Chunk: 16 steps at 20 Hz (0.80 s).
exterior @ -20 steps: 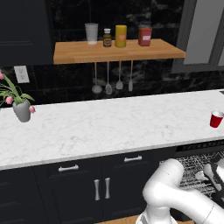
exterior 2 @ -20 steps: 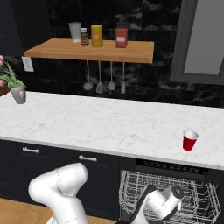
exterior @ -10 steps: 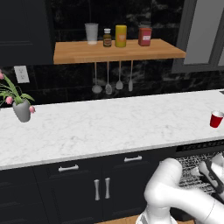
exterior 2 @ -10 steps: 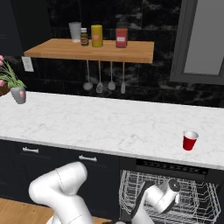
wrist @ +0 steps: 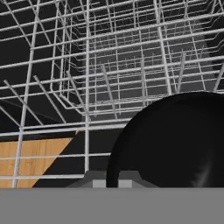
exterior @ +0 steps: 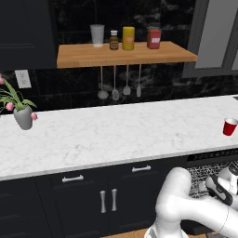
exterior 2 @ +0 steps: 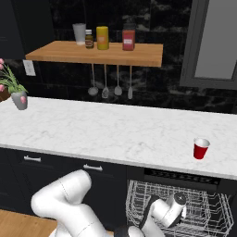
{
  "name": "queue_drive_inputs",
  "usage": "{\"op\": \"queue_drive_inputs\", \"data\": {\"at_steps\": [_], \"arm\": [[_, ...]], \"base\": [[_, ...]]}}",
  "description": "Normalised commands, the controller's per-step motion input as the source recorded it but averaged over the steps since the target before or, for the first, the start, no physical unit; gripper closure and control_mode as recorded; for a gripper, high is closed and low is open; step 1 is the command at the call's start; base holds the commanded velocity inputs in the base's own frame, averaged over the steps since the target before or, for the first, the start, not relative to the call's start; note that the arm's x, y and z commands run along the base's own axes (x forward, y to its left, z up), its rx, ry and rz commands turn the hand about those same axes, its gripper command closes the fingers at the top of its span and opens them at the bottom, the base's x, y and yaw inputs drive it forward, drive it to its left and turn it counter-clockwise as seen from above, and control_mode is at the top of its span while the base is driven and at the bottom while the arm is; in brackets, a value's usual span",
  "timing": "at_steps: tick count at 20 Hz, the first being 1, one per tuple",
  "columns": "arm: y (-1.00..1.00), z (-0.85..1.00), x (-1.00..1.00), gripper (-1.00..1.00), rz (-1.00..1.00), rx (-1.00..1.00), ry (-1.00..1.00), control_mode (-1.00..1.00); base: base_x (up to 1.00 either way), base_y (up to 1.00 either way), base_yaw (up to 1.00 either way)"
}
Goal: Pick up the cup and bowl from the counter, place them in the dishwasher, and close the dishwasher door.
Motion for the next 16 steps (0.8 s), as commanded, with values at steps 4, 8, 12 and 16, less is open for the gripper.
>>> {"op": "queue_drive_inputs", "data": {"at_steps": [4,8,12,16], "arm": [[0.04,-0.31,-0.02,1.00,0.00,0.00,0.00,-1.00],[0.01,0.00,0.00,1.00,0.00,0.00,0.00,-1.00],[0.07,0.00,0.00,-1.00,0.01,0.00,0.00,-1.00],[0.03,0.02,0.00,-1.00,0.04,-0.03,-0.05,-1.00]], "base": [[0.00,0.00,0.00],[0.00,0.00,0.00],[0.00,0.00,0.00],[0.00,0.00,0.00]]}}
